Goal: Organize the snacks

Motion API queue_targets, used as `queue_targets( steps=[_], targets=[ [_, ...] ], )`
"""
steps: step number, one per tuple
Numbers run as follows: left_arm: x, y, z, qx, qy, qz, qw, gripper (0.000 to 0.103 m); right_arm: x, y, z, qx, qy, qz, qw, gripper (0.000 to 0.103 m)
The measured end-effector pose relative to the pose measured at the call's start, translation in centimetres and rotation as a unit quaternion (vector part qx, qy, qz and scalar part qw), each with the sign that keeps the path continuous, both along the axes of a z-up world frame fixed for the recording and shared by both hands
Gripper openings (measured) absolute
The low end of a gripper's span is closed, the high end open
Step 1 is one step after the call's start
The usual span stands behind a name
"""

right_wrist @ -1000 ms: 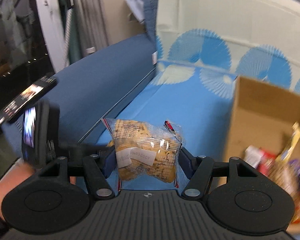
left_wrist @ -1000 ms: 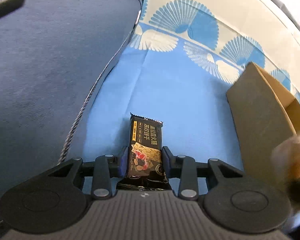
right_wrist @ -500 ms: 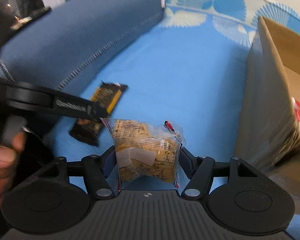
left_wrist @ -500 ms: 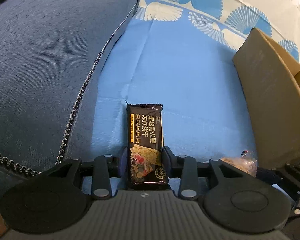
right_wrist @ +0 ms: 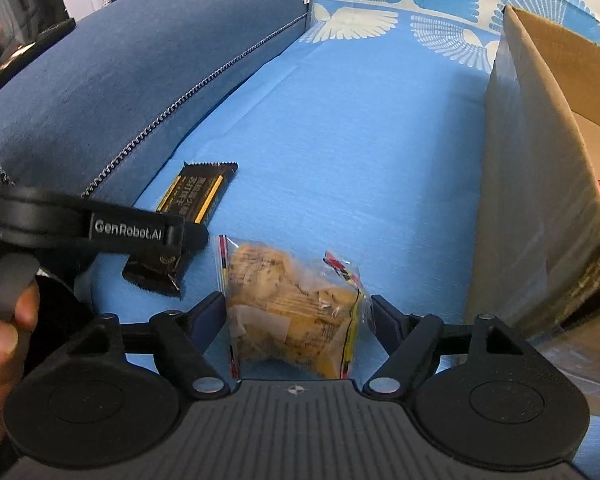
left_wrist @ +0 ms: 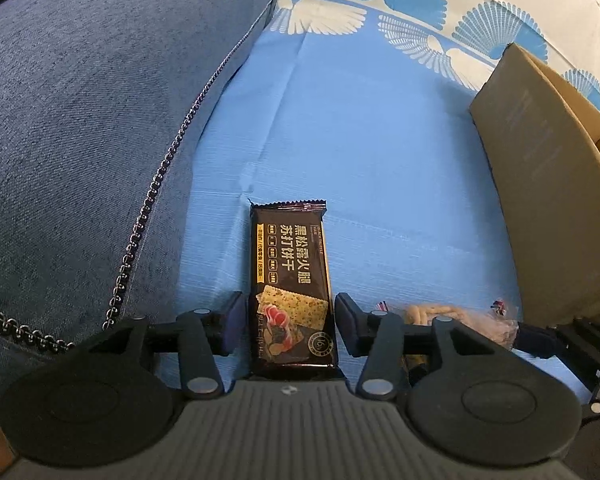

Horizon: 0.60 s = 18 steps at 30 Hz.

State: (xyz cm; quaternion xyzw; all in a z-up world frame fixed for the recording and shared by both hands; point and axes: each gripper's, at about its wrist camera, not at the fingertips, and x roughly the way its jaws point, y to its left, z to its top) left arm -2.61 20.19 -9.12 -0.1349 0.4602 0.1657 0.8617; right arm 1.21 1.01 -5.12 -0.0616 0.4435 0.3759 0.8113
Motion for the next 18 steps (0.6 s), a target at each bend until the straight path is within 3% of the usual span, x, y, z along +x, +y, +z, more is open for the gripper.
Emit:
queue_targets(
  steps=[18],
  targets=[
    [0.17, 0.04, -0.16, -0.001, -0.001, 0.001, 1.0000, 0.062, 0.21, 0.46, -0.12, -0.001, 0.006, 0.006, 1.000, 0.081]
  ],
)
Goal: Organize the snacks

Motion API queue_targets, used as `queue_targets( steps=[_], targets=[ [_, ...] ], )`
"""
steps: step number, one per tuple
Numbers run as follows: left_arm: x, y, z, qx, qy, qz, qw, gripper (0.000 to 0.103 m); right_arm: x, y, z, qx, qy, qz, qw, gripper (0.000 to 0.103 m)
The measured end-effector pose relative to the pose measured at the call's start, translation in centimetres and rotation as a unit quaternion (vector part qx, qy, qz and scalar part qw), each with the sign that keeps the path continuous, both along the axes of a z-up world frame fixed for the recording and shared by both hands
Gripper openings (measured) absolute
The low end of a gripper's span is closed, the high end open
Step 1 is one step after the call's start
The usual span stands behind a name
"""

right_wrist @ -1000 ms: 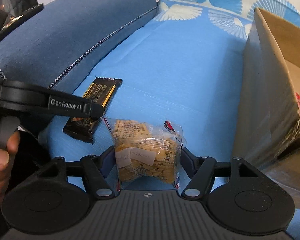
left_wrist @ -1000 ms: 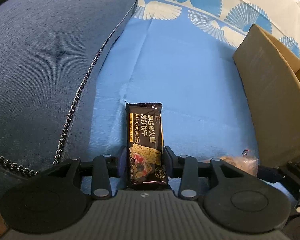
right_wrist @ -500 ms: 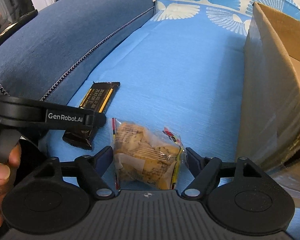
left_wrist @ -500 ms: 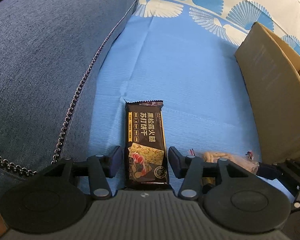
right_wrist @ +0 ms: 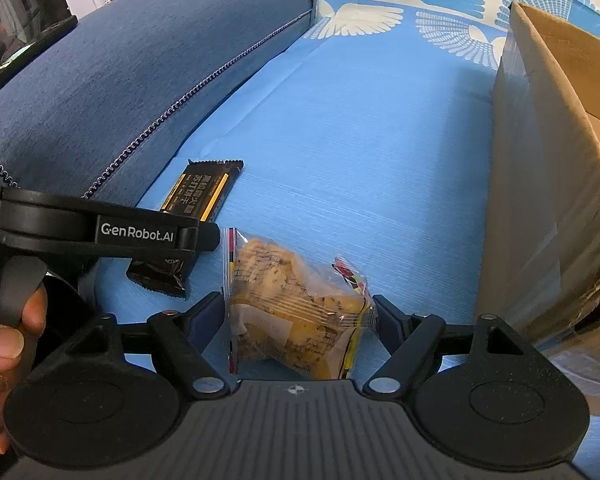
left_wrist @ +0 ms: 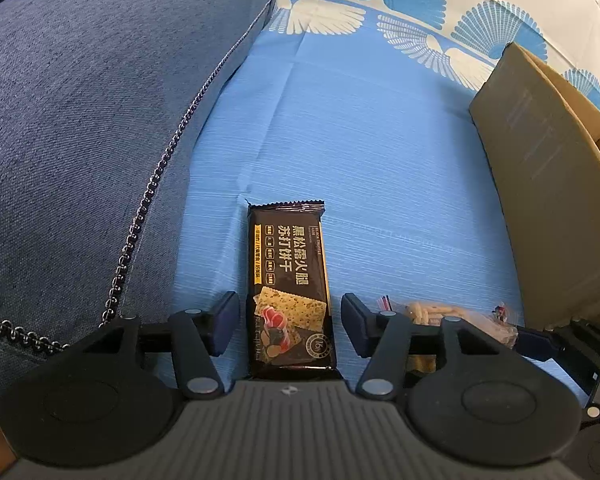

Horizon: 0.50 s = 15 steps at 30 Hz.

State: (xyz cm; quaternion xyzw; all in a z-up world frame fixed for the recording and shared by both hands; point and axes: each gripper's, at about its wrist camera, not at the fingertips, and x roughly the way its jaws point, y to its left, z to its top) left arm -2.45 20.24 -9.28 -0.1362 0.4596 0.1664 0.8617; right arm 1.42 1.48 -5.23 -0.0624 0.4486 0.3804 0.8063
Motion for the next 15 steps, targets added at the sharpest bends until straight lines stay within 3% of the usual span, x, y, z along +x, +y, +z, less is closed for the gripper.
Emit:
queue_targets(
  steps=[15],
  targets=[
    [0.02, -0.05, 0.03, 0.000, 0.001, 0.000, 1.0000, 0.066, -0.04, 0.01, 0.05, -0.002, -0.001, 0.002, 1.000, 0.081]
  ],
)
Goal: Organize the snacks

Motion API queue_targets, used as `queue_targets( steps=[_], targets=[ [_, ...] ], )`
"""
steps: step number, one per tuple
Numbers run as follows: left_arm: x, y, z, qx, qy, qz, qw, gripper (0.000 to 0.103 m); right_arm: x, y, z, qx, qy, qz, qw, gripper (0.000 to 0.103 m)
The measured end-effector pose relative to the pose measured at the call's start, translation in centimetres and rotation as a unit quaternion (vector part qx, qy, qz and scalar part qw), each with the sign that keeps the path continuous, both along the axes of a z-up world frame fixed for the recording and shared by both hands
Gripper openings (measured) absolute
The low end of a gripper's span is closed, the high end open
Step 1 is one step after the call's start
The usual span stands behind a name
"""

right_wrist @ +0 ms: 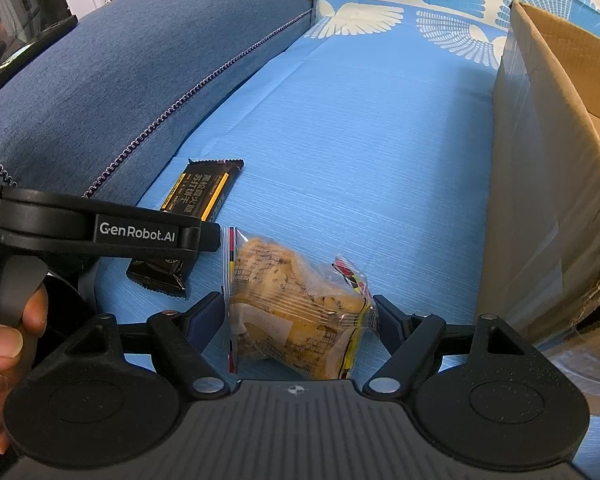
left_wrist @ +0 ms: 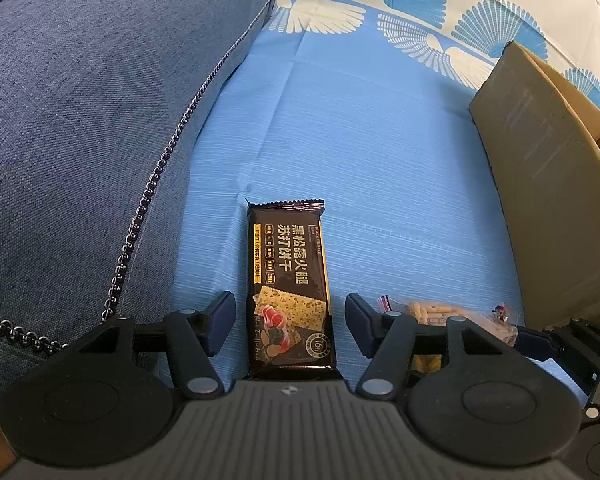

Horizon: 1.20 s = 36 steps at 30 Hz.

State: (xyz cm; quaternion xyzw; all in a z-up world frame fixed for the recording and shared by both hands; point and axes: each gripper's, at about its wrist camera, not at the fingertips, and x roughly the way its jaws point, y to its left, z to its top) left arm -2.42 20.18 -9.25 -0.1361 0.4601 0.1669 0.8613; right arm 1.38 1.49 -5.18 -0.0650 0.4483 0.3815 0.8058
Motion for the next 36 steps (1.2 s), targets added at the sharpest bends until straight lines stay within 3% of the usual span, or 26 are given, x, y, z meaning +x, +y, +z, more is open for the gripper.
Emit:
queue_targets(
  steps=[11, 18, 20, 22, 23, 24, 30, 36],
  targets=[
    [0.1, -0.2, -0.3, -0.001, 0.003, -0.009, 1.0000, 0.074, -0.1, 0.1, -0.1, -0.005, -0.002, 0.003, 1.000, 0.080],
    [0.5, -0.5, -0.6, 0.009, 0.010, -0.017, 0.9998, 0.077, -0.3, 0.4, -0.1, -0.011, -0.013, 0.013, 1.000, 0.068],
    [0.7, -0.8, -0.6, 0.016, 0.013, -0.016, 0.9997, 0.074, -0.4, 0.4, 0.0, -0.011, -0.020, 0.014, 1.000, 0.067],
    [0.8, -1.0, -0.6, 0.031, 0.016, -0.014, 0.9993, 0.063, -0.5, 0.4, 0.2, -0.012, -0.029, 0.015, 0.999, 0.065],
    [0.7, -1.1, -0.6, 0.038, 0.013, -0.012, 0.9991, 0.048, -0.6, 0.4, 0.4, -0.011, -0.032, 0.014, 0.999, 0.065],
    [0.7, -1.2, -0.5, 0.040, 0.009, -0.012, 0.9991, 0.043, -0.6, 0.3, 0.5, -0.009, -0.036, 0.013, 0.999, 0.065],
    [-0.3, -0.9, 0.5, 0.044, -0.023, 0.005, 0.9987, 0.043, -0.8, -0.4, 2.1, 0.011, -0.057, 0.005, 0.998, 0.064],
    [-2.5, -0.7, 2.7, 0.040, -0.106, 0.022, 0.9933, 0.043, -1.2, -1.9, 4.2, 0.039, -0.085, -0.001, 0.996, 0.064]
  ],
)
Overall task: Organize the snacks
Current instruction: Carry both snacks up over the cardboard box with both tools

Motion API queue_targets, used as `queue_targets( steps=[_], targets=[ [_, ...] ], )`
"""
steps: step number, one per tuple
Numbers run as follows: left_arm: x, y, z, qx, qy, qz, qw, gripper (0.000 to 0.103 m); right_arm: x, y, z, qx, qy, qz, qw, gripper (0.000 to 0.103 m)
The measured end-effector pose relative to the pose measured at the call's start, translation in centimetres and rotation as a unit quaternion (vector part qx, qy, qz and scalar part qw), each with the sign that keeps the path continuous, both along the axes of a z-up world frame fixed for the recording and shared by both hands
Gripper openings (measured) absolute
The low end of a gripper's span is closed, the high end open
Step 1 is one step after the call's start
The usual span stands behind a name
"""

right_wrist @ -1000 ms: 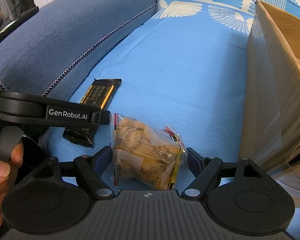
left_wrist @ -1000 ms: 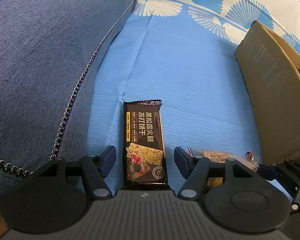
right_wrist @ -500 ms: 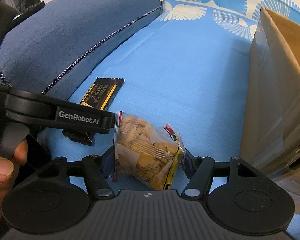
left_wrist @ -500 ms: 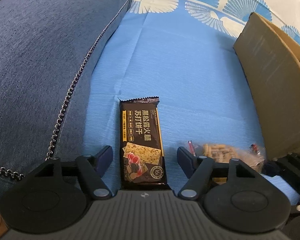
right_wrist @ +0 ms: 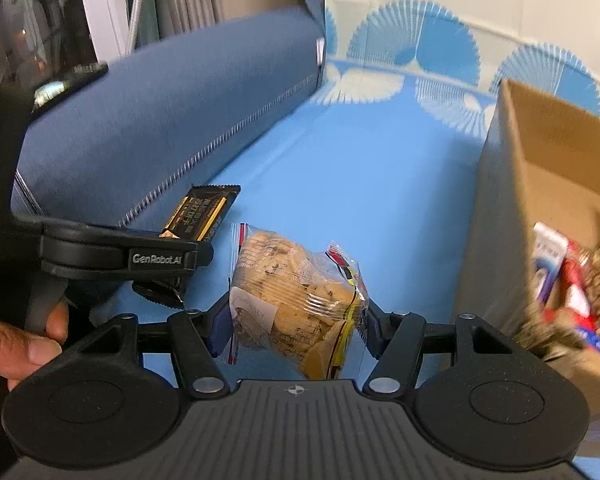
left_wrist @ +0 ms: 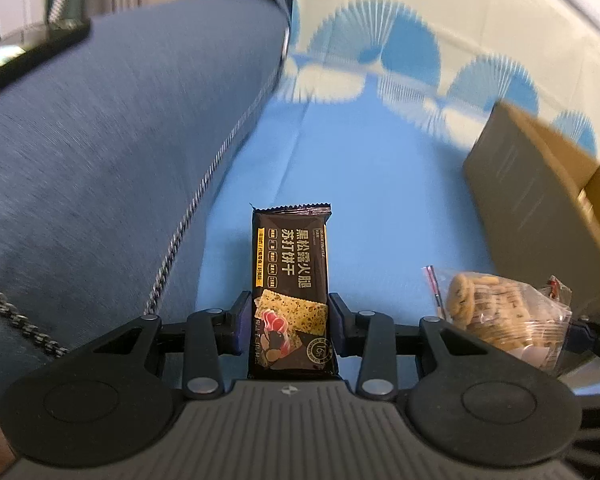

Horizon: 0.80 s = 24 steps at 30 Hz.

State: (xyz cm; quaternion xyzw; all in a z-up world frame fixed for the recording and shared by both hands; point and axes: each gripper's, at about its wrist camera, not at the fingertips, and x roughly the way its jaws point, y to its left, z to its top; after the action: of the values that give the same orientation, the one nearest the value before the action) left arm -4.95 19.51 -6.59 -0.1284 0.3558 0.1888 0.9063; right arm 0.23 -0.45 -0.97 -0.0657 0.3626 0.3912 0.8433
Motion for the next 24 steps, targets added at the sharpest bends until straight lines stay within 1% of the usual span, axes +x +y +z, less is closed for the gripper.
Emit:
queue_targets(
  steps=[4, 5, 8, 12, 15, 19, 24],
  targets=[
    [-2.1, 0.1, 1.8, -0.015, -0.073, 0.002, 0.9972, 0.043, -0.5, -1.5, 2.2, 0.033, -0.036, -0.003, 0.999, 0.064],
    [-2.4, 0.1, 2.2, -0.017, -0.083, 0.002, 0.9964, 0.043, -0.6, -1.9, 2.8, 0.043, -0.044, -0.004, 0.998, 0.064],
    [-3.0, -0.2, 3.2, -0.025, -0.098, 0.003, 0.9949, 0.043, -0.7, -3.4, 4.3, 0.071, -0.073, -0.014, 0.995, 0.064],
    [-2.9, -1.2, 4.6, -0.029, -0.100, 0.001, 0.9946, 0.043, 0.2, -5.9, 6.0, 0.111, -0.094, -0.043, 0.988, 0.064],
    [-1.8, -2.4, 6.3, -0.030, -0.111, -0.008, 0.9934, 0.043, 1.3, -8.1, 6.8, 0.136, -0.098, -0.080, 0.983, 0.064],
    [0.9, -5.5, 9.4, -0.020, -0.140, -0.040, 0.9892, 0.043, 3.0, -11.5, 7.4, 0.158, -0.099, -0.149, 0.971, 0.064],
    [4.4, -9.9, 13.0, -0.016, -0.176, -0.083, 0.9808, 0.043, 5.6, -15.8, 7.4, 0.163, -0.094, -0.259, 0.947, 0.064]
  ],
)
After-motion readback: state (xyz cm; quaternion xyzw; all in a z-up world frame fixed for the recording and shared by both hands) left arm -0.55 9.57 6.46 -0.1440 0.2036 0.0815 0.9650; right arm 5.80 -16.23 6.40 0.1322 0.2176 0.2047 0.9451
